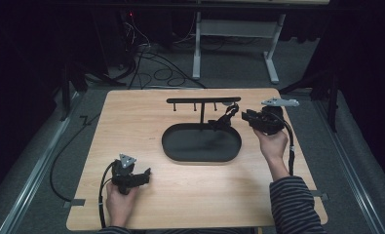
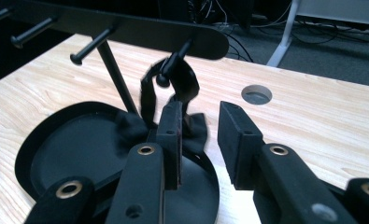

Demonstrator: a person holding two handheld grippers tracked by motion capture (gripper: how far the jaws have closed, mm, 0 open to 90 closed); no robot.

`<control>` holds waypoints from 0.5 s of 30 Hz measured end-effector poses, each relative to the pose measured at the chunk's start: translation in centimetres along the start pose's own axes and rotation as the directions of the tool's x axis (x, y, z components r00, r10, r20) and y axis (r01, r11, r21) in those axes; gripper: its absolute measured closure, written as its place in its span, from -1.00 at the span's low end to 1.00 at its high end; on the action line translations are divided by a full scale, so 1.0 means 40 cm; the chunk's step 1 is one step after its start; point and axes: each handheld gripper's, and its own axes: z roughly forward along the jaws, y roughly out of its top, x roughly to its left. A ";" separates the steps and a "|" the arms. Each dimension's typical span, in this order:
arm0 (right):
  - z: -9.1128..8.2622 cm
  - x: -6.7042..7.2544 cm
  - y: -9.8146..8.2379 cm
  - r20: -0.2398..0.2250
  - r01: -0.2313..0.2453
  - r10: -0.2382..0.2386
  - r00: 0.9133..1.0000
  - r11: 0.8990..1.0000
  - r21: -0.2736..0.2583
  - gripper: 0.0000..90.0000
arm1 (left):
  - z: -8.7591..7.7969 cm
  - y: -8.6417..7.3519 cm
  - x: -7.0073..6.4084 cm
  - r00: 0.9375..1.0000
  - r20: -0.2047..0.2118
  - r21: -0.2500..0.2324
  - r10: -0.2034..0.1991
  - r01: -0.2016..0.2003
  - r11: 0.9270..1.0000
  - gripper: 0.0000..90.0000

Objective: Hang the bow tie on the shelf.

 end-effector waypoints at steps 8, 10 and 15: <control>-0.012 -0.006 -0.023 0.007 0.003 -0.003 1.000 1.000 -0.003 0.58 | 0.000 0.000 0.000 1.000 0.000 0.000 0.000 0.000 1.000 -0.67; -0.020 -0.010 -0.029 0.008 0.003 -0.003 1.000 1.000 -0.005 0.58 | 0.000 0.000 0.000 1.000 0.000 0.000 0.000 0.000 1.000 -0.67; -0.036 -0.015 -0.037 0.011 0.008 -0.008 1.000 1.000 -0.012 0.58 | 0.000 0.000 0.000 1.000 0.000 0.000 0.000 0.000 1.000 -0.67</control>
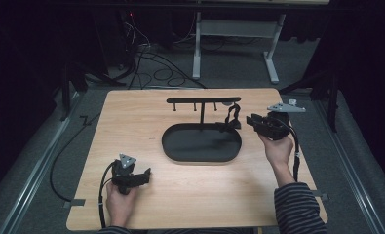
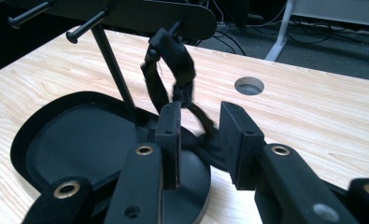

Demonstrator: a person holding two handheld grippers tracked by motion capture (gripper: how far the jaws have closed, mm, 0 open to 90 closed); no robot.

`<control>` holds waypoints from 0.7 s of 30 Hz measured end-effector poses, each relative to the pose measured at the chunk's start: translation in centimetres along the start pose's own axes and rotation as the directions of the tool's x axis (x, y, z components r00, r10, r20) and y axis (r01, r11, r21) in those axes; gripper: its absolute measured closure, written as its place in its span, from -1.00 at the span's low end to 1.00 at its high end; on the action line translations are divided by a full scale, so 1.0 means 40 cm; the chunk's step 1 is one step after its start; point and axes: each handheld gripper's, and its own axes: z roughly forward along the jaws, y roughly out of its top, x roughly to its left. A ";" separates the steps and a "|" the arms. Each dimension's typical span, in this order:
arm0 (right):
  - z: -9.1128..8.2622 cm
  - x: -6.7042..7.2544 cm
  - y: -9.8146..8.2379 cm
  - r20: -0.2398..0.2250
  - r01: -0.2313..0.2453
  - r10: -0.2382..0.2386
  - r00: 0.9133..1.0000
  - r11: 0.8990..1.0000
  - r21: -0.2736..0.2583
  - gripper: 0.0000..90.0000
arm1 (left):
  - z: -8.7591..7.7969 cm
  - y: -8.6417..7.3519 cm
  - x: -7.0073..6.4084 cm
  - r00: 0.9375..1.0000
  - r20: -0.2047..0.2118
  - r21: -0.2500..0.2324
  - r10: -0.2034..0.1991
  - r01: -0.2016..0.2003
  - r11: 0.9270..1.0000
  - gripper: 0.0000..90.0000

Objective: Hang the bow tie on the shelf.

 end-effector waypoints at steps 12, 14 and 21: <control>-0.030 -0.004 -0.016 0.011 0.004 -0.004 1.000 1.000 -0.002 0.56 | 0.000 0.000 0.000 1.000 0.000 0.000 0.000 0.000 1.000 -0.67; -0.034 -0.007 -0.020 0.011 0.003 -0.003 1.000 1.000 -0.004 0.55 | 0.000 0.000 0.000 1.000 -0.001 0.000 -0.001 0.001 1.000 -0.67; -0.049 -0.013 -0.034 0.018 -0.003 0.003 1.000 1.000 -0.003 0.54 | 0.000 0.000 0.000 1.000 0.000 0.000 0.000 0.000 1.000 -0.67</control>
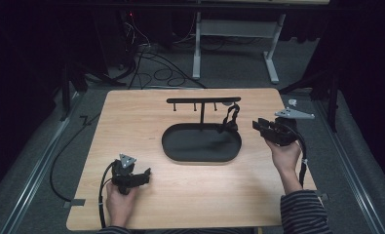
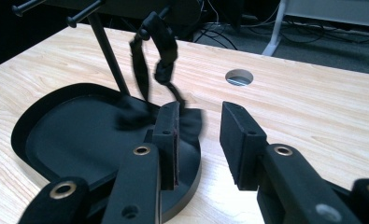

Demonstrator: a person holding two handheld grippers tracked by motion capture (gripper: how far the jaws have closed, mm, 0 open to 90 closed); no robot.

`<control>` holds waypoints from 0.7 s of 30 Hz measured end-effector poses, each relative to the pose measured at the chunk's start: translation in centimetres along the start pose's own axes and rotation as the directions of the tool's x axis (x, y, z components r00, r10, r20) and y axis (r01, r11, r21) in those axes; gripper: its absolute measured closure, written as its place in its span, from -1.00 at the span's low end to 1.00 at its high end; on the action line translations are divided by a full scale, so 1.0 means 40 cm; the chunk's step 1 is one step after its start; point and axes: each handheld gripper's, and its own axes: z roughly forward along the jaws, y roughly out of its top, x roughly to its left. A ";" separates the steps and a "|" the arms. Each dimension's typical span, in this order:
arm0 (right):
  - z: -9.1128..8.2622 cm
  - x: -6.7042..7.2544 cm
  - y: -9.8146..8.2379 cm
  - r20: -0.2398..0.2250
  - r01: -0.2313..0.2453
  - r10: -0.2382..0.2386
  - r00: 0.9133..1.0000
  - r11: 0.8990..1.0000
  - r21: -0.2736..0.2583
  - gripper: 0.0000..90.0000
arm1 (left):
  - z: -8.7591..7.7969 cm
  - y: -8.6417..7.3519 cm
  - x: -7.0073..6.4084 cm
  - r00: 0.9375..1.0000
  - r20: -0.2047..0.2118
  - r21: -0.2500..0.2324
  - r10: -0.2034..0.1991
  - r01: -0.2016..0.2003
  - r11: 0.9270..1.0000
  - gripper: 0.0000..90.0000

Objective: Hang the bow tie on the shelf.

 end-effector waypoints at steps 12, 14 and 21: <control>-0.030 -0.009 -0.025 0.003 -0.010 0.010 1.000 1.000 -0.008 0.50 | 0.000 0.000 0.000 1.000 0.000 0.000 -0.001 0.001 1.000 -0.67; -0.034 -0.010 -0.030 0.004 -0.016 0.016 1.000 1.000 -0.007 0.50 | 0.000 0.000 0.000 1.000 0.000 0.000 0.000 0.000 1.000 -0.67; -0.041 -0.020 -0.052 0.003 -0.029 0.029 1.000 1.000 -0.008 0.47 | 0.000 0.000 0.000 1.000 0.000 0.000 0.000 0.000 1.000 -0.67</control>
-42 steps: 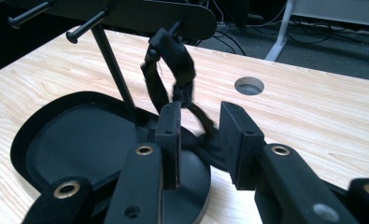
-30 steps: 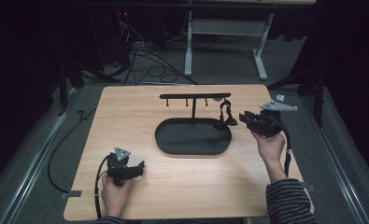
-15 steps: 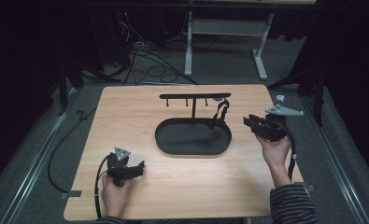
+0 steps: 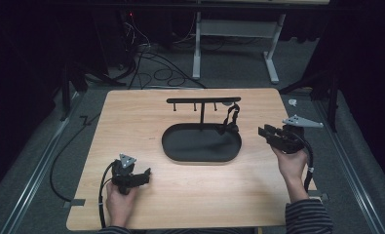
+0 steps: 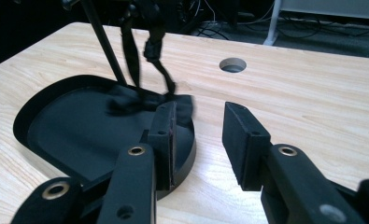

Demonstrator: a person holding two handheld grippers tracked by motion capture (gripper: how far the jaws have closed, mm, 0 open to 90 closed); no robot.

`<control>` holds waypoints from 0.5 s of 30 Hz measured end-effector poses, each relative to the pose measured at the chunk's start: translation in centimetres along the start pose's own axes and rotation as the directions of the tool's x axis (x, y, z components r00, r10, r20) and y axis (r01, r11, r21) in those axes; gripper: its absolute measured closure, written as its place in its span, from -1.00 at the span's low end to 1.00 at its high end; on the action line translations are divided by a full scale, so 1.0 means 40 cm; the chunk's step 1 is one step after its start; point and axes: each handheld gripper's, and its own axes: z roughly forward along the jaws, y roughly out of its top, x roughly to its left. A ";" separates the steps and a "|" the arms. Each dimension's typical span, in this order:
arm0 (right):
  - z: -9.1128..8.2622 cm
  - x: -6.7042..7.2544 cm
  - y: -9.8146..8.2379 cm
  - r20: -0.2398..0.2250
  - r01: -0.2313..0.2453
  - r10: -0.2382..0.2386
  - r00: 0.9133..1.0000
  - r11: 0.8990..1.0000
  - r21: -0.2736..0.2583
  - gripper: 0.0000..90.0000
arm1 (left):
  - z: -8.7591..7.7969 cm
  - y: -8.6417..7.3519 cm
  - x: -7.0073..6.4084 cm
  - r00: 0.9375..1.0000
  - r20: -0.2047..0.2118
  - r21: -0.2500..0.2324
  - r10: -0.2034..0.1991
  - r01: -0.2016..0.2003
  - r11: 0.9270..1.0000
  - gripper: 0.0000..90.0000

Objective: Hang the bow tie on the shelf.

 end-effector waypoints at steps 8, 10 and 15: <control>-0.015 0.001 -0.017 -0.011 -0.011 0.011 1.000 1.000 -0.010 0.45 | 0.000 0.000 0.000 1.000 0.000 0.000 0.000 0.000 1.000 -0.67; -0.018 0.000 -0.020 -0.014 -0.013 0.013 1.000 1.000 -0.009 0.44 | 0.000 0.000 0.000 1.000 0.000 0.000 0.000 0.000 1.000 -0.67; -0.026 -0.002 -0.028 -0.014 -0.020 0.020 1.000 1.000 -0.014 0.44 | 0.000 0.000 0.000 1.000 0.000 0.000 0.000 0.000 1.000 -0.67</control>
